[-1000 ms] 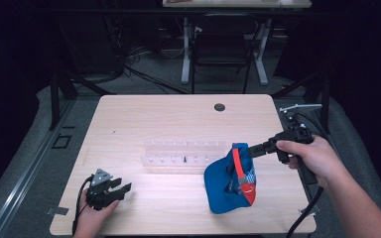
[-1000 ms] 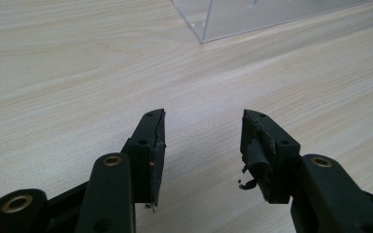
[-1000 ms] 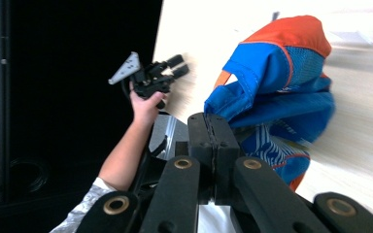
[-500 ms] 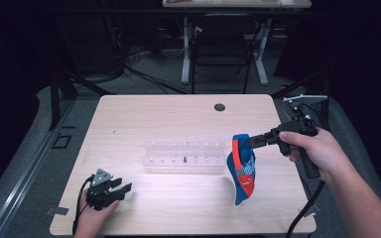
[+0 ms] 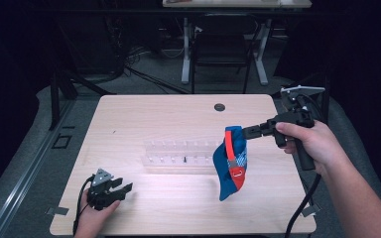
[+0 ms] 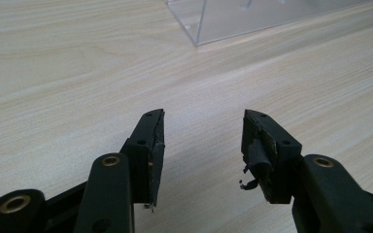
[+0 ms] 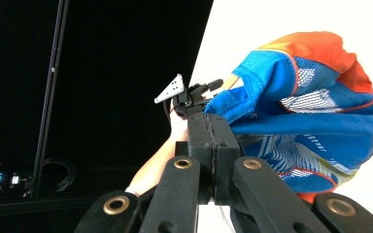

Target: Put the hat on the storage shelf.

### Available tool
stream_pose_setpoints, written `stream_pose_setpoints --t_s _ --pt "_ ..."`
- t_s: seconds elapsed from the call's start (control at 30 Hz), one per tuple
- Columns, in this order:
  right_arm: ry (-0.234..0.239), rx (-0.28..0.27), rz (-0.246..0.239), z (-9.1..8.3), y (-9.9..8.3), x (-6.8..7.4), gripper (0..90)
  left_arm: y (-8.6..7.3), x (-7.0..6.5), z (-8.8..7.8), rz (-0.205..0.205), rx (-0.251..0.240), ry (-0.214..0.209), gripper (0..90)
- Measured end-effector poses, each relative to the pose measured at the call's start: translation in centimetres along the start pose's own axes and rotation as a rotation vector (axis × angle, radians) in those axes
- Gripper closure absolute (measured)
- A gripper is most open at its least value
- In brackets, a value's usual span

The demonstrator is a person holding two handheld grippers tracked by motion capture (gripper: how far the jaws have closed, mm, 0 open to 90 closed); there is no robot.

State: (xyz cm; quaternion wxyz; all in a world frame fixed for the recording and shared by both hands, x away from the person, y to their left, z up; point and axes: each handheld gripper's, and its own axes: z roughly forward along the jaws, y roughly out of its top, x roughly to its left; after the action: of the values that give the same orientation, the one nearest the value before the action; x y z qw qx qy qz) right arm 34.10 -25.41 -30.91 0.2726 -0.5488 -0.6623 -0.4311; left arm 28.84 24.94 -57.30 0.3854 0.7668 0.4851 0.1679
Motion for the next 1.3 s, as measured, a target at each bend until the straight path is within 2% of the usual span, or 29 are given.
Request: stream_pose_setpoints --t_s 0.17,0.33,0.73,0.9,1.03,1.07,1.1,1.17,1.23,1.27,1.3 --pt "0.012 0.002 -0.011 0.3 0.4 0.4 90.0 0.0 0.0 -0.1 -0.001 -0.001 0.001 51.2" --pt "0.031 -0.013 -0.014 0.5 1.1 0.9 90.0 0.0 -0.1 0.0 0.008 -0.004 -0.001 51.2" --pt "0.044 -0.053 -0.028 0.7 2.6 2.0 90.0 0.1 -0.1 0.1 0.006 0.008 -0.01 51.2" --pt "0.059 -0.058 -0.03 1.5 3.3 2.4 90.0 0.1 -0.2 0.0 0.011 0.005 -0.012 51.2" --pt "0.072 -0.063 -0.038 2.2 3.8 3.0 90.0 0.5 -0.9 -0.3 0.027 -0.005 -0.035 51.0" --pt "0.078 -0.067 -0.043 2.7 4.1 3.3 90.0 0.8 -1.6 -0.4 0.04 -0.036 -0.044 51.1" --pt "0.078 -0.067 -0.043 2.7 4.1 3.3 90.0 0.8 -1.6 -0.4 0.04 -0.036 -0.044 51.1" --pt "0.081 -0.068 -0.041 3.0 4.4 3.5 90.0 1.5 -2.6 -0.6 0.056 -0.063 -0.061 51.1" --pt "0.08 -0.067 -0.042 3.4 4.6 3.6 90.0 2.0 -3.4 -0.8 0.081 -0.076 -0.073 51.3" --pt "0.085 -0.067 -0.04 3.8 4.8 3.7 90.0 2.6 -4.4 -1.0 0.115 -0.093 -0.095 52.2" --pt "0.086 -0.068 -0.043 3.9 4.8 3.7 90.0 2.6 -4.4 -1.0 0.115 -0.093 -0.095 52.7"
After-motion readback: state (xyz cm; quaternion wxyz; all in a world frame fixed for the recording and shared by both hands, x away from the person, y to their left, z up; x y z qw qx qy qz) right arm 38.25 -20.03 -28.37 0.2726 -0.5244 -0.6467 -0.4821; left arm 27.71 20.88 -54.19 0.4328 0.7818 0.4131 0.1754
